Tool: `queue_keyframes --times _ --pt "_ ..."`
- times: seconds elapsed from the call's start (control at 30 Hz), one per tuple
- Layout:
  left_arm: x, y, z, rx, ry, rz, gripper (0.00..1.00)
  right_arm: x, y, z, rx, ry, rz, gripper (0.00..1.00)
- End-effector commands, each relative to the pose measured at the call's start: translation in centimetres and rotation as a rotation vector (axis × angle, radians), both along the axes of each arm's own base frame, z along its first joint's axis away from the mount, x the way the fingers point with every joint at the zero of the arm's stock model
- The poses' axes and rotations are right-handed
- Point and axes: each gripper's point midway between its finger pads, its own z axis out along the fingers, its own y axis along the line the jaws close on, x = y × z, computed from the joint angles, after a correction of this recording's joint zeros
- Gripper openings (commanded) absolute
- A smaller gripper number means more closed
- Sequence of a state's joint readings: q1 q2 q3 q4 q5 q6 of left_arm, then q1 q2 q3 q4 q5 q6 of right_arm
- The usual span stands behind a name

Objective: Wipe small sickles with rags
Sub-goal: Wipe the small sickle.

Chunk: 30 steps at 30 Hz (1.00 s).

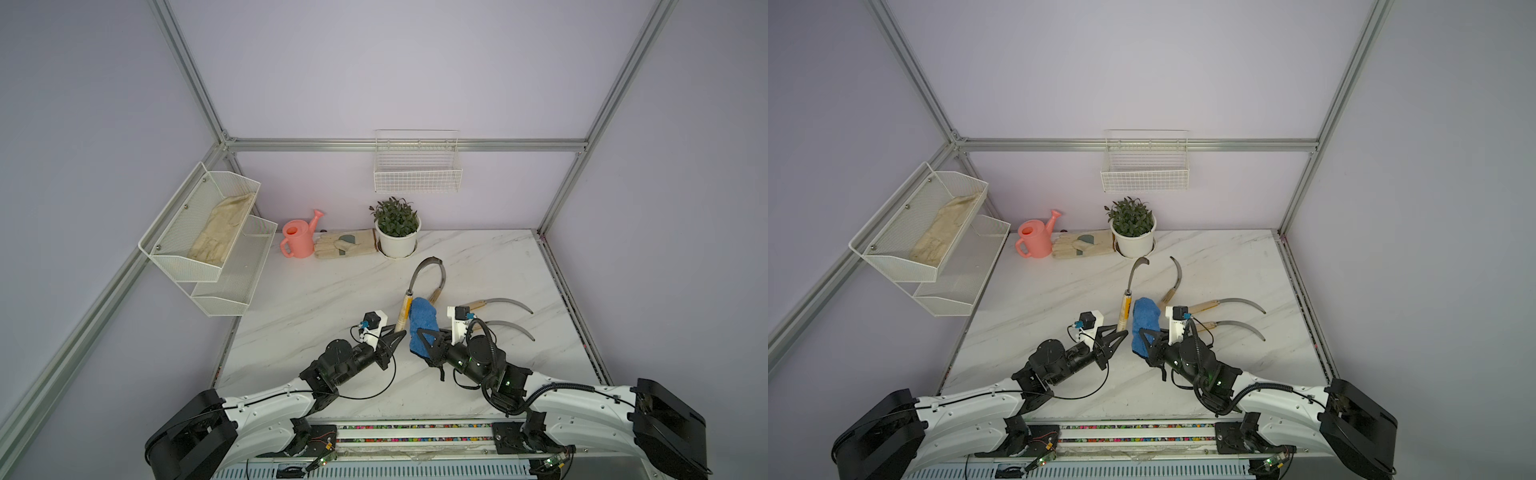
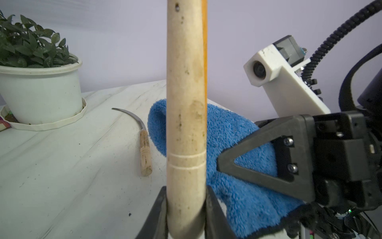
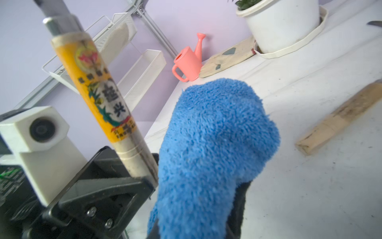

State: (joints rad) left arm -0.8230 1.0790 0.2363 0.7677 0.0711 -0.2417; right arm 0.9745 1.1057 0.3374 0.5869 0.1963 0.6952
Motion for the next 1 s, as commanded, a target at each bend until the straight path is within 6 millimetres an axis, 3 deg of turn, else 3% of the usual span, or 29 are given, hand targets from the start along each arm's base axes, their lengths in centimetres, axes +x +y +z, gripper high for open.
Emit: queue_keyframes --times 0.0,0.23,0.47,0.73,0.97 --pt "0.6 -0.9 1.3 0.000 -0.031 -0.013 0.00 0.6 0.8 0.3 0.021 -0.010 -0.004 0.00" --pt "1.1 -2.3 0.1 0.075 -0.020 -0.052 0.00 1.3 3.1 -0.3 0.004 -0.004 0.043 0.00" --pt "1.5 -2.0 0.0 0.086 -0.021 -0.029 0.00 1.9 4.4 -0.5 -0.008 -0.002 0.060 0.00" --pt "1.6 -2.0 -0.3 0.103 -0.029 -0.025 0.00 3.3 3.8 4.4 0.044 -0.061 0.063 0.00" --pt "1.6 -2.0 -0.3 0.103 -0.029 -0.026 0.00 4.8 2.5 7.3 0.059 -0.084 0.056 0.00"
